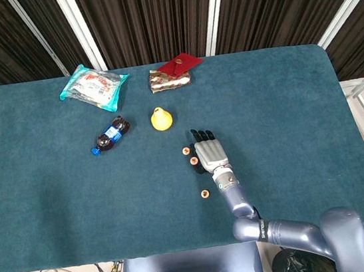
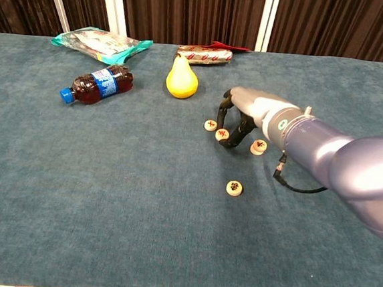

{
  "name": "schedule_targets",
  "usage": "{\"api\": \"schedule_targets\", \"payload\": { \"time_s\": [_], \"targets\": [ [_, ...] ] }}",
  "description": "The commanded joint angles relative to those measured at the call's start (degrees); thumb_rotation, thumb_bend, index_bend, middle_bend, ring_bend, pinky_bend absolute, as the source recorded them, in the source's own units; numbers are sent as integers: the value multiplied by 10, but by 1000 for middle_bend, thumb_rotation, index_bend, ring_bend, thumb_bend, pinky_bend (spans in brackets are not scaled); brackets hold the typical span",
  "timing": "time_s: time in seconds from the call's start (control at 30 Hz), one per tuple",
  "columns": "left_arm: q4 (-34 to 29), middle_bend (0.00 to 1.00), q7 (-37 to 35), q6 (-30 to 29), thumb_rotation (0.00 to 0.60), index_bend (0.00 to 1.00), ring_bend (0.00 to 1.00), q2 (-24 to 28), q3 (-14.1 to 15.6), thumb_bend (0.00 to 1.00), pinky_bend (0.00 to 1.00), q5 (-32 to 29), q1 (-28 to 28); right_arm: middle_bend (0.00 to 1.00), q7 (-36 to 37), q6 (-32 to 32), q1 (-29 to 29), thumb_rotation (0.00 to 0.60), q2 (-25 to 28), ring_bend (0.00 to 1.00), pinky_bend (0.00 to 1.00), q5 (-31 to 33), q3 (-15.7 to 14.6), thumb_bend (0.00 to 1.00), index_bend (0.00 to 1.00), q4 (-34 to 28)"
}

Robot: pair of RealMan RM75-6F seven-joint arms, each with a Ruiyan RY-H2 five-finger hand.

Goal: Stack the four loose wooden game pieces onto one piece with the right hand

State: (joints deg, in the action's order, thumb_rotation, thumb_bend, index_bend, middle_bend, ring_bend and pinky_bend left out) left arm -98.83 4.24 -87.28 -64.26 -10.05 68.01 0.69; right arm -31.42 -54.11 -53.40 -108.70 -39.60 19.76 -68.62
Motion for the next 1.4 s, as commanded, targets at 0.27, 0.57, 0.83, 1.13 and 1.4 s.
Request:
{"api": "schedule_targets", "payload": {
  "time_s": [0.27,0.57,0.83,1.13,1.4],
  "targets": [
    [-2,0,4,-4,600,70,0,-2,1,615,0,3,0,0,-25,-47,41,600,108,0,0,-23,-21,397,523,-147],
    [-3,0,9,-6,600,70,0,-4,2,616,0,4,0,0,-20,-39,61,600,145,0,0,-5,-48,398,523,-180],
    [-1,0,7,-5,600,70,0,-4,1,616,0,3,0,0,-14,-26,54,600,128,0,0,-1,-55,398,523,-146],
    [0,0,5,-5,600,70,0,-3,0,616,0,2,-1,0,-10,-17,49,600,116,0,0,15,-54,398,523,-117],
    [0,0,6,-5,600,70,0,-3,0,616,0,2,-1,0,-6,-14,46,600,112,0,0,18,-53,397,523,-103]
  ]
}}
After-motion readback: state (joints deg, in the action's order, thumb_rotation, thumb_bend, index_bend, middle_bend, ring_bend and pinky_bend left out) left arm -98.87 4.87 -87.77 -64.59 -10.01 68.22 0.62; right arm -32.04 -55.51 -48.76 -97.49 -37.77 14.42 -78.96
